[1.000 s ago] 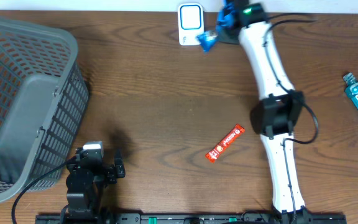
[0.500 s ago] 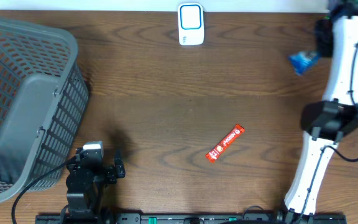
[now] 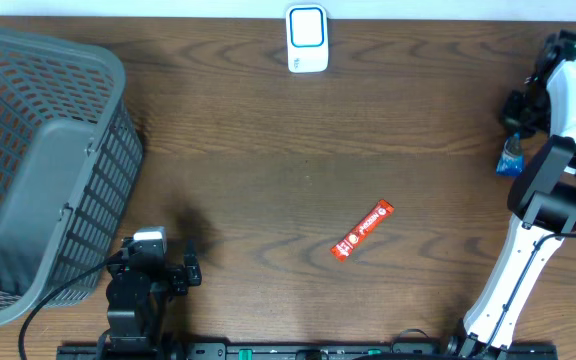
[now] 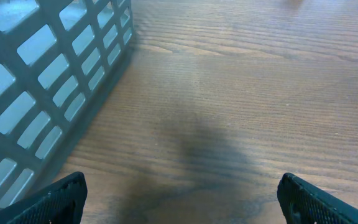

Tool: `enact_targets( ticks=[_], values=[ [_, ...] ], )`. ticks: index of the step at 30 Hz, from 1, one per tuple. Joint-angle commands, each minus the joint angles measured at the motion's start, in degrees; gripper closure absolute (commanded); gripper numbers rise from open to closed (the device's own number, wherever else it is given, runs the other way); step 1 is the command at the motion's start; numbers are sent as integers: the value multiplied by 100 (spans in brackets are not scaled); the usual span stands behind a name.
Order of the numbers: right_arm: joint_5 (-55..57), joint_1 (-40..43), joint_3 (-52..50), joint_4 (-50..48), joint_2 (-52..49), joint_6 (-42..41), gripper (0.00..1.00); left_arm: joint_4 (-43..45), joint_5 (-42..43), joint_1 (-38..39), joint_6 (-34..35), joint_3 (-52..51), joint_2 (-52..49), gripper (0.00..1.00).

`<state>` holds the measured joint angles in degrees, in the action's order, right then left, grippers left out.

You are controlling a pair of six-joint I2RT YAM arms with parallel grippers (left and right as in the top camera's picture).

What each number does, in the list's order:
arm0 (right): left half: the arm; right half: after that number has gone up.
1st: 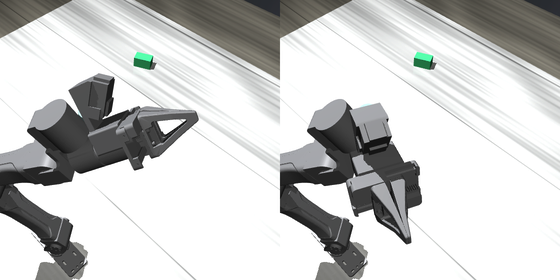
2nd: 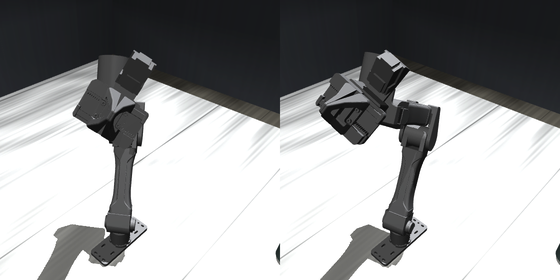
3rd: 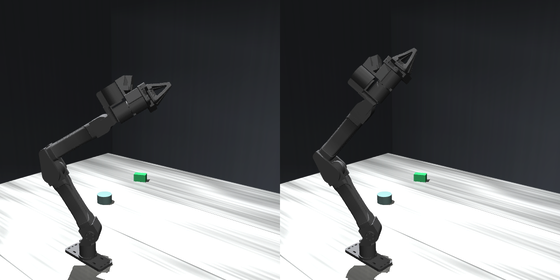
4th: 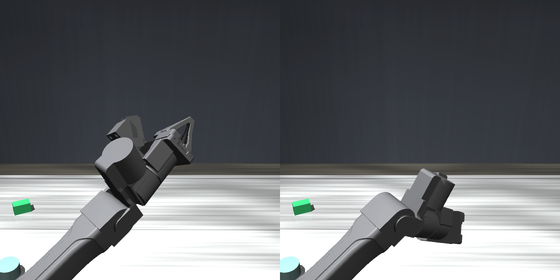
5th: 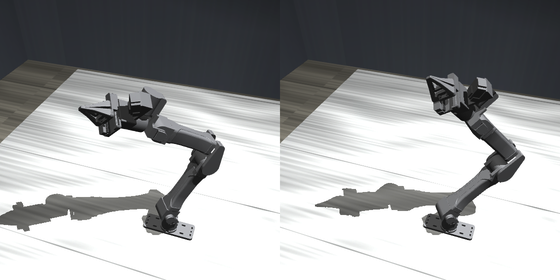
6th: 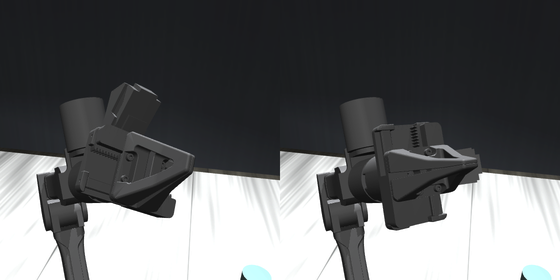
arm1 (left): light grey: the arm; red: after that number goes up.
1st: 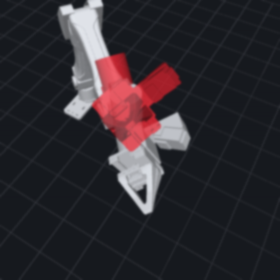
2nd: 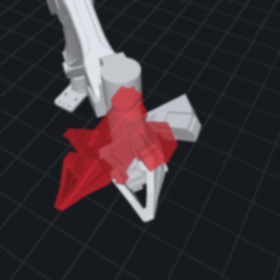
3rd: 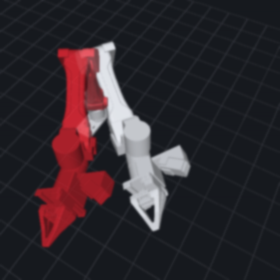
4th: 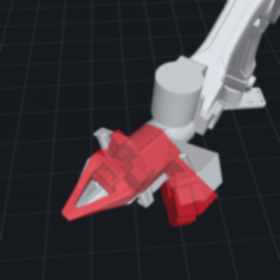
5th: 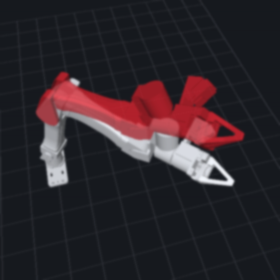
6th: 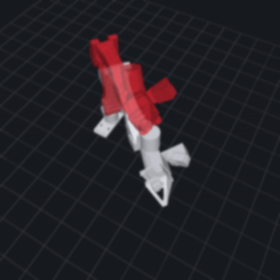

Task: Scan the item barcode
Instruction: 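Carry the Oreo pack right and set it beside the mouthwash bottle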

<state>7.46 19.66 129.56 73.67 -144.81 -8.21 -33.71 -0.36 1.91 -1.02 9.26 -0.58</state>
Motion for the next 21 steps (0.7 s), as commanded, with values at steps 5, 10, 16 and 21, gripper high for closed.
enact_targets(
  ticks=[5,10,16,21],
  values=[
    [1569,15,-83,83,79,319,93,-74,-68,-24,90,-46,31,2],
    [1480,-31,168,452,199,-131,13,-74,-70,-24,90,-46,31,2],
    [922,-433,623,1043,839,-426,1,-74,-70,-24,90,-46,31,2],
    [-549,-949,667,1655,1690,-1182,1,-74,-68,-24,90,-46,31,2]
  ],
)
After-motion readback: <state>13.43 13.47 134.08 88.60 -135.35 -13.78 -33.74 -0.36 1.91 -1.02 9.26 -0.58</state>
